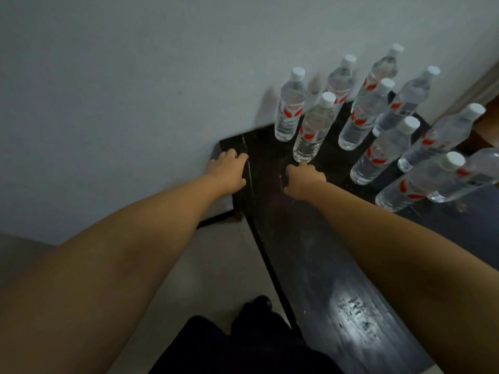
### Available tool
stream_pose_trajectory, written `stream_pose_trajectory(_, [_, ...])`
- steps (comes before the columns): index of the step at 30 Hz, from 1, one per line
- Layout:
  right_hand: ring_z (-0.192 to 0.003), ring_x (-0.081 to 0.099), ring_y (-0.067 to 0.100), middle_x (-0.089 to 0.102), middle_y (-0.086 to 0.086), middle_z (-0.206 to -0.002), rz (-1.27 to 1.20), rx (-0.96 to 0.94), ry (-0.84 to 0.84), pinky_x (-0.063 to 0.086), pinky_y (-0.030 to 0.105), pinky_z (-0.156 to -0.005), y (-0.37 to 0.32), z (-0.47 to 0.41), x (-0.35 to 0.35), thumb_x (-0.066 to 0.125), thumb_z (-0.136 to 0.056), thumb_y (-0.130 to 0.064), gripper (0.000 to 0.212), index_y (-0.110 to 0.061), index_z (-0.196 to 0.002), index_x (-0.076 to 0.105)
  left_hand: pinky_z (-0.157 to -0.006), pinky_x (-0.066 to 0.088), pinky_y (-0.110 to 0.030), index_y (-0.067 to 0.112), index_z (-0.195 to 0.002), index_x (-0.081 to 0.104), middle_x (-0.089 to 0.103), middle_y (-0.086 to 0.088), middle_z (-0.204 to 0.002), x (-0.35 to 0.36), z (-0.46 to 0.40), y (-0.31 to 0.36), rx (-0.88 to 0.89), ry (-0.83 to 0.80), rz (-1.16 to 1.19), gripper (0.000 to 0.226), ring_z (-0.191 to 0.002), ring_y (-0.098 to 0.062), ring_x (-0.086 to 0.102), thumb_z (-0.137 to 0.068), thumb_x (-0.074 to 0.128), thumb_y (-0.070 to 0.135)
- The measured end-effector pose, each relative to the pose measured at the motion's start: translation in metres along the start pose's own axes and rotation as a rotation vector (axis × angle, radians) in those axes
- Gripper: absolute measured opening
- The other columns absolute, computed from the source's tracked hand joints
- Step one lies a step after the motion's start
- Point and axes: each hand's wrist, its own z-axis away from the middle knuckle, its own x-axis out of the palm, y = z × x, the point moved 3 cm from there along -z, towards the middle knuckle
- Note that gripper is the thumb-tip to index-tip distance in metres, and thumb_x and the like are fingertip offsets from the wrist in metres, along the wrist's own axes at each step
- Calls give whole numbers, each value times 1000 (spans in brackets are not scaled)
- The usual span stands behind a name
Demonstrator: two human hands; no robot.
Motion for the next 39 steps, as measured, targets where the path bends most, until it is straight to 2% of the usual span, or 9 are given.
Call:
stream_pose_trajectory(9, [-127,41,37,40,16,-138,106,-174,43,39,48,-99,-77,43,4,59,-91,-29,53,-13,-138,41,-99,41,-45,14,-143,34,35,-16,-142,2,100,-75,-212,63,55,58,-130,-33,36,-92,56,31])
stream_pose_trajectory(19, [-122,44,38,43,17,-133,273,-374,-51,42,49,-98,-192,146,122,56,-94,-28,47,-10,-136,43,-100,40,-44,15,-142,36,38,-15,-139,98,303,-137,-461,-1,237,58,-127,-32,39,-90,59,29])
stream_pose_trajectory(23, [-116,50,36,48,16,-126,352,-491,-93,46,46,-91,-235,184,158,56,-93,-26,39,-12,-128,48,-99,41,-42,13,-139,39,38,-16,-139,131,378,-154,-613,-9,314,57,-126,-33,42,-87,60,23])
stream_pose_trajectory(29, [-108,54,33,48,14,-123,495,-693,-94,45,36,-75,-305,227,189,56,-91,-24,40,-11,-128,48,-105,38,-41,14,-144,37,38,-16,-143,156,462,-177,-830,66,429,62,-130,-34,39,-87,60,24])
stream_pose_trajectory(33, [-116,51,35,46,16,-130,589,-888,-111,47,39,-86,-361,266,212,57,-90,-24,45,-10,-132,46,-101,43,-43,14,-140,39,40,-14,-141,175,531,-189,-1012,95,495,59,-128,-33,41,-85,58,26])
stream_pose_trajectory(39, [-118,51,35,45,18,-134,745,-1188,-148,45,38,-93,-422,316,243,57,-91,-24,47,-10,-134,45,-102,42,-47,12,-141,35,39,-17,-139,197,610,-185,-1309,139,622,58,-128,-37,40,-87,53,24])
